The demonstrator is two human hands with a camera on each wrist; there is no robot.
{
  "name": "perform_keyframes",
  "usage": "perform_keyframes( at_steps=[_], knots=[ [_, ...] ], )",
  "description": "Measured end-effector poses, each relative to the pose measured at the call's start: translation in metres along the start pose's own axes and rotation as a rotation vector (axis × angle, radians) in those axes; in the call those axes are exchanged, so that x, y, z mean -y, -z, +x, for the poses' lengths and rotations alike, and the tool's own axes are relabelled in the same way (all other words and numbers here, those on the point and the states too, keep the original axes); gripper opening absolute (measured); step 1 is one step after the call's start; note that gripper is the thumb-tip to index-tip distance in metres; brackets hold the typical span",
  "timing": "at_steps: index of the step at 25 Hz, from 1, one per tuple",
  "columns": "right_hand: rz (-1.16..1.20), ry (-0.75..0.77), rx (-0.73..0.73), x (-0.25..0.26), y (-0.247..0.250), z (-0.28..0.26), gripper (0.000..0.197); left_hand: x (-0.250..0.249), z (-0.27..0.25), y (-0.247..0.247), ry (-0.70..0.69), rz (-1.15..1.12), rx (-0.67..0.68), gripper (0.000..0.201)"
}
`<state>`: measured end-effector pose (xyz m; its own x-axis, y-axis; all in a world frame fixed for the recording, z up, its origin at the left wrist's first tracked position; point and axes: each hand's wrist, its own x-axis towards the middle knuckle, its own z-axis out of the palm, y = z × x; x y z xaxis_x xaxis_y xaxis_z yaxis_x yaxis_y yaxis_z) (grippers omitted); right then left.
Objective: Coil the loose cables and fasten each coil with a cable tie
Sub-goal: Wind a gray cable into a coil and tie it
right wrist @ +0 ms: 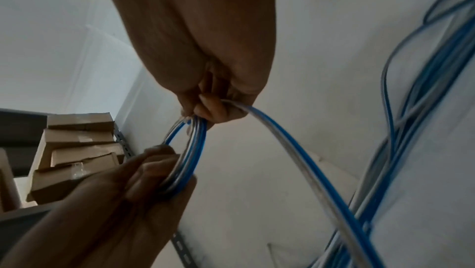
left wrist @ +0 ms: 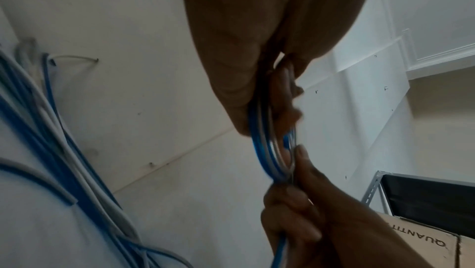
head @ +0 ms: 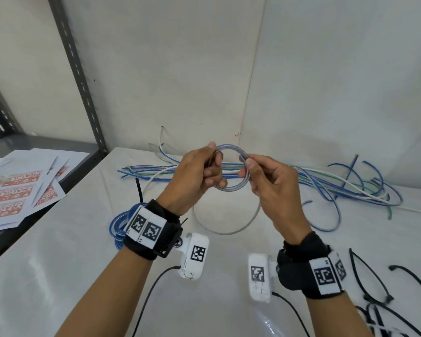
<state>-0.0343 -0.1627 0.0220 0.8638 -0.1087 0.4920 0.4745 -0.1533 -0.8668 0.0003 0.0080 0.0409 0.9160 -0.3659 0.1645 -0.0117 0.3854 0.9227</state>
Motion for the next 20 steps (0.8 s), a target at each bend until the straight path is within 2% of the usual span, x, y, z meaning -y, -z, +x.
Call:
perform_keyframes(
  at_steps=[3,5,7,9,16,20],
  knots=[
    [-0.226,0.047,0.163,0.002,0.015,0.001,0.015,0.001,-0.001,0.002,0.158,0.251,0.1,0.05],
    [-0.375,0.055,0.259,0.003,0.018,0.001,0.015,0.004,-0.006,0.002,0.142,0.463,0.145,0.048],
    [-0.414,0.049,0.28,0.004,0.018,0.001,0.014,0.006,-0.009,0.003,0.091,0.559,0.179,0.045],
    [-0.359,0.03,0.26,0.006,0.02,0.001,0.013,0.006,-0.007,0.007,0.041,0.551,0.189,0.044],
    [-0.144,0.018,0.105,0.004,0.011,0.0,0.015,0.0,-0.004,0.003,-0.034,0.166,0.031,0.042],
    [-0.174,0.058,0.076,0.006,0.01,-0.001,0.015,0.003,-0.005,0.003,-0.069,0.26,0.072,0.042]
  ],
)
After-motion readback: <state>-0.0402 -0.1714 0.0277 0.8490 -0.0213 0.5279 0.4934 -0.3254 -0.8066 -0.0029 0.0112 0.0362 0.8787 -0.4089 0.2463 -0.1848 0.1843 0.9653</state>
